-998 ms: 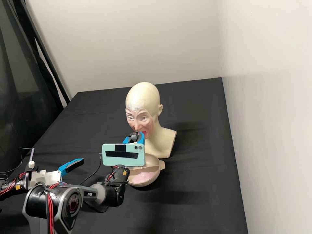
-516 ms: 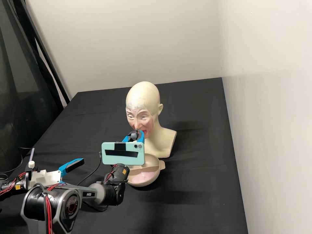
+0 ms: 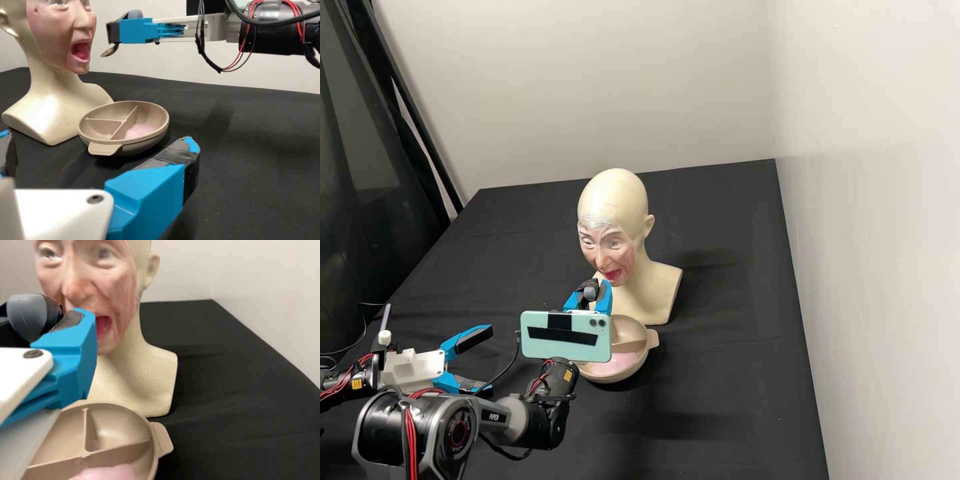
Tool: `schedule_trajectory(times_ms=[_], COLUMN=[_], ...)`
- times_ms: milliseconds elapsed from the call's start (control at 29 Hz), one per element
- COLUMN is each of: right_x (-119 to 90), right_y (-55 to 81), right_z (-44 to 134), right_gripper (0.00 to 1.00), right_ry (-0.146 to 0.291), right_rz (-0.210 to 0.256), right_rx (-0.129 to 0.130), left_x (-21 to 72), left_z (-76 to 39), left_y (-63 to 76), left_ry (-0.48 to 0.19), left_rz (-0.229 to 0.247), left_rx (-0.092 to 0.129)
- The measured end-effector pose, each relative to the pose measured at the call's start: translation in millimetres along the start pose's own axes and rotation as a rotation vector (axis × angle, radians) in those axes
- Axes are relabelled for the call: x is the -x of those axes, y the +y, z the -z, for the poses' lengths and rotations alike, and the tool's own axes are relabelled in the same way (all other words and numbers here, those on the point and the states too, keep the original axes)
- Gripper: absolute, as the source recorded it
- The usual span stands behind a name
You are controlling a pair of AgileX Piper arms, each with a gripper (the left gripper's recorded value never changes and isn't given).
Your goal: Feed the grandma with a spoon
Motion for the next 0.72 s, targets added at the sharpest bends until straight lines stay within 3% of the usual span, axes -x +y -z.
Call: schedule_trajectory(times_ms=[344,482,551,654,723], right_x=[7.9,7.9,7.9,7.9,7.9], right_y=[-4.0,-4.1,-4.1,-4.1,-4.1], right_z=[-1.3,-1.1,-1.1,-1.1,-1.1], right_gripper=[0.0,0.0,0.0,0.0,0.0], right_ry=[0.012,0.013,0.013,0.013,0.013], right_rz=[-0.001,0.0,0.0,0.0,0.0], right_rx=[-0.002,-0.002,-0.002,-0.002,-0.002], left_x=[-0.1,0.2,2.5,7.4,10.6], left_z=[-4.3,-7.3,-7.7,-9.5,-9.4], left_y=[-1.0,-1.7,-2.0,1.2,2.6], left_ry=[-0.008,0.007,0.042,0.056,0.05], left_rz=[0.002,-0.006,-0.032,-0.115,-0.153], left_rx=[-0.012,-0.068,-0.072,-0.065,-0.048])
